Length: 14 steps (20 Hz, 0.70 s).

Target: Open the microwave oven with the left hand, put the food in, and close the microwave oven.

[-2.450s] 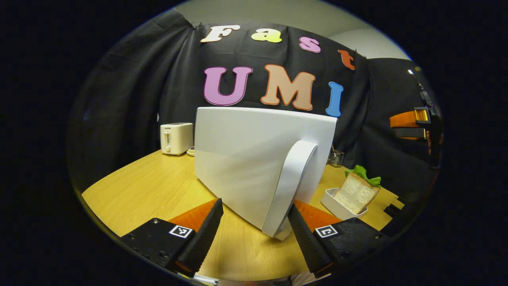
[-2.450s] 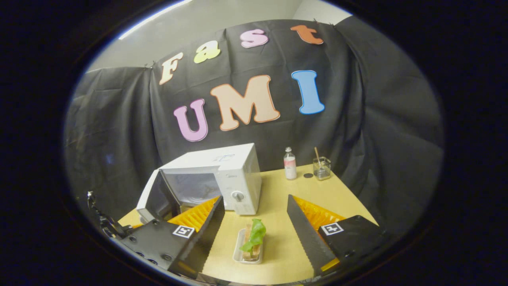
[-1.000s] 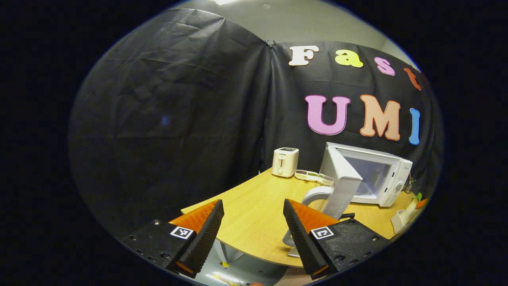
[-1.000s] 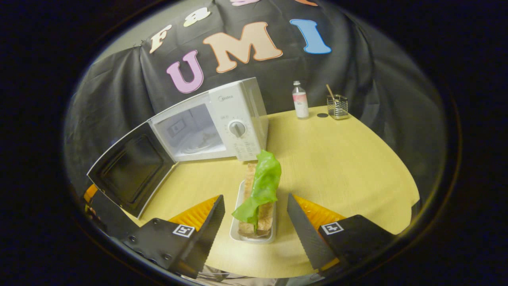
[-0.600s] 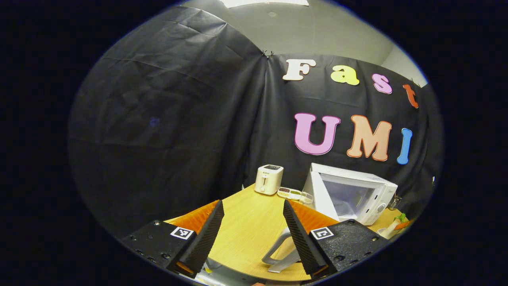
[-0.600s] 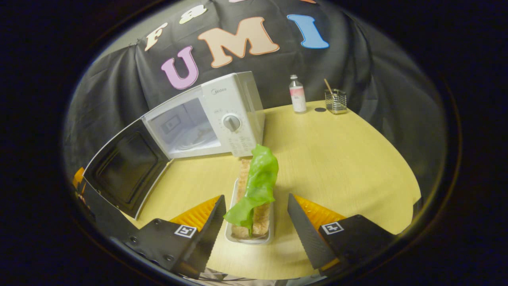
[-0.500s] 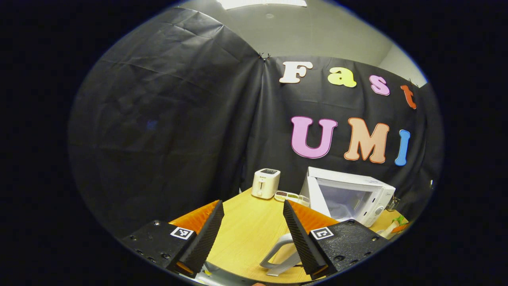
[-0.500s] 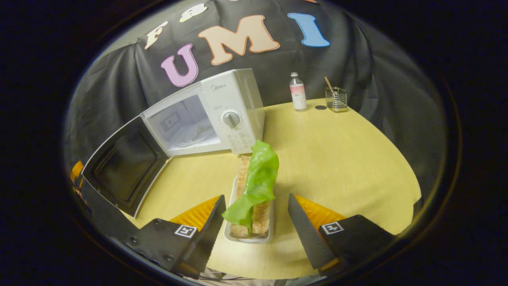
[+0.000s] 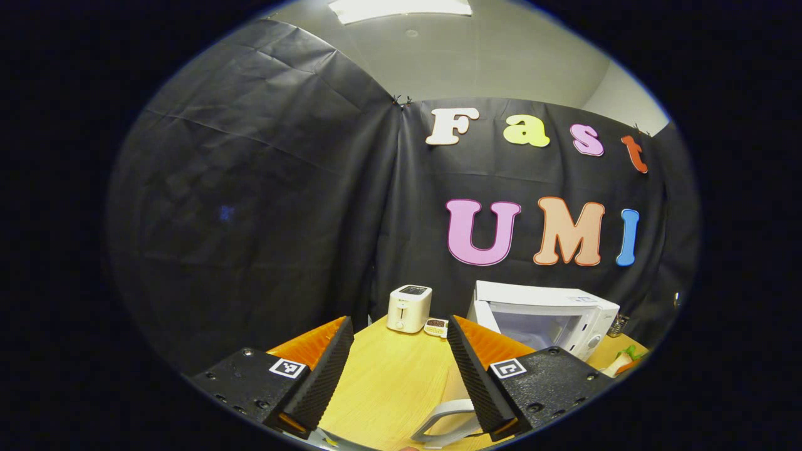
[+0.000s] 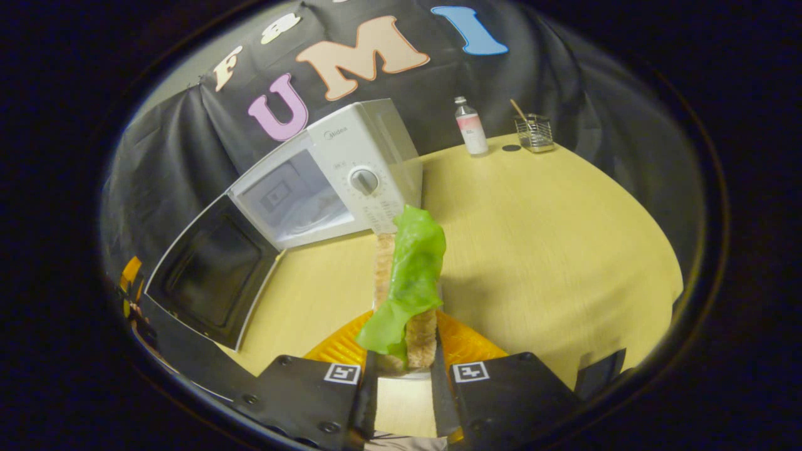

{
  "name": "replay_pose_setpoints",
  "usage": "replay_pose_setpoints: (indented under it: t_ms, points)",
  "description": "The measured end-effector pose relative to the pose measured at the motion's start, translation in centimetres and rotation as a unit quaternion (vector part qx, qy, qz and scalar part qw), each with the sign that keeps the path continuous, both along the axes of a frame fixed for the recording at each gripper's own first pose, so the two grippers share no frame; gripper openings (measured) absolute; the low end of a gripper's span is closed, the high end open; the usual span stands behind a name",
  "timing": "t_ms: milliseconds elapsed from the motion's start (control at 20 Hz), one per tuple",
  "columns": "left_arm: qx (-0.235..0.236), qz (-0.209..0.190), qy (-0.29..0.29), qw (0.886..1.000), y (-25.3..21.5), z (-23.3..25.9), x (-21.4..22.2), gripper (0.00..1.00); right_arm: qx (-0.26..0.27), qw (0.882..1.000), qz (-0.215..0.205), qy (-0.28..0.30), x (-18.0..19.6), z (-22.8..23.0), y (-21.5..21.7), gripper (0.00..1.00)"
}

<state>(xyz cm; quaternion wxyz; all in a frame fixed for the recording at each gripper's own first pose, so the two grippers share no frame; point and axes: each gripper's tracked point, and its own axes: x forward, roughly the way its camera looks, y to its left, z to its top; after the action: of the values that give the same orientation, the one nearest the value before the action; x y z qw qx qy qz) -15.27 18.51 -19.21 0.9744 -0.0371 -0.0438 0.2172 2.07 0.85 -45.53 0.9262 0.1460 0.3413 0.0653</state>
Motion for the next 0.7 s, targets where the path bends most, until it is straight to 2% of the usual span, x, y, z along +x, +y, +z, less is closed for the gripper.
replay_pose_setpoints:
  t_ms: [250, 300, 450, 550, 600, 700]
  points:
    - [0.009, 0.008, -0.005, 1.000, 1.0, 0.6, 0.4, 0.87, 0.025, 0.999, 0.032, -0.029, -0.1, 3.8, 2.5, 0.39]
    - [0.012, 0.010, -0.006, 1.000, 1.1, 0.6, 0.3, 0.95, 0.040, 0.998, 0.036, -0.040, 0.1, 4.8, 3.5, 0.39]
    - [0.015, 0.012, -0.008, 1.000, 1.3, 0.4, -0.1, 0.87, 0.091, 0.991, 0.054, -0.083, 1.1, 7.4, 7.0, 0.38]
    - [0.016, 0.015, -0.007, 1.000, 1.7, 0.2, -0.5, 0.87, 0.121, 0.985, 0.059, -0.109, 2.0, 8.7, 9.5, 0.38]
    - [0.017, 0.018, -0.007, 1.000, 1.9, 0.1, -0.8, 0.91, 0.136, 0.982, 0.060, -0.121, 2.5, 9.2, 10.8, 0.39]
    - [0.022, 0.022, -0.004, 1.000, 2.2, -0.1, -1.4, 0.87, 0.160, 0.975, 0.063, -0.140, 3.8, 9.6, 13.7, 0.38]
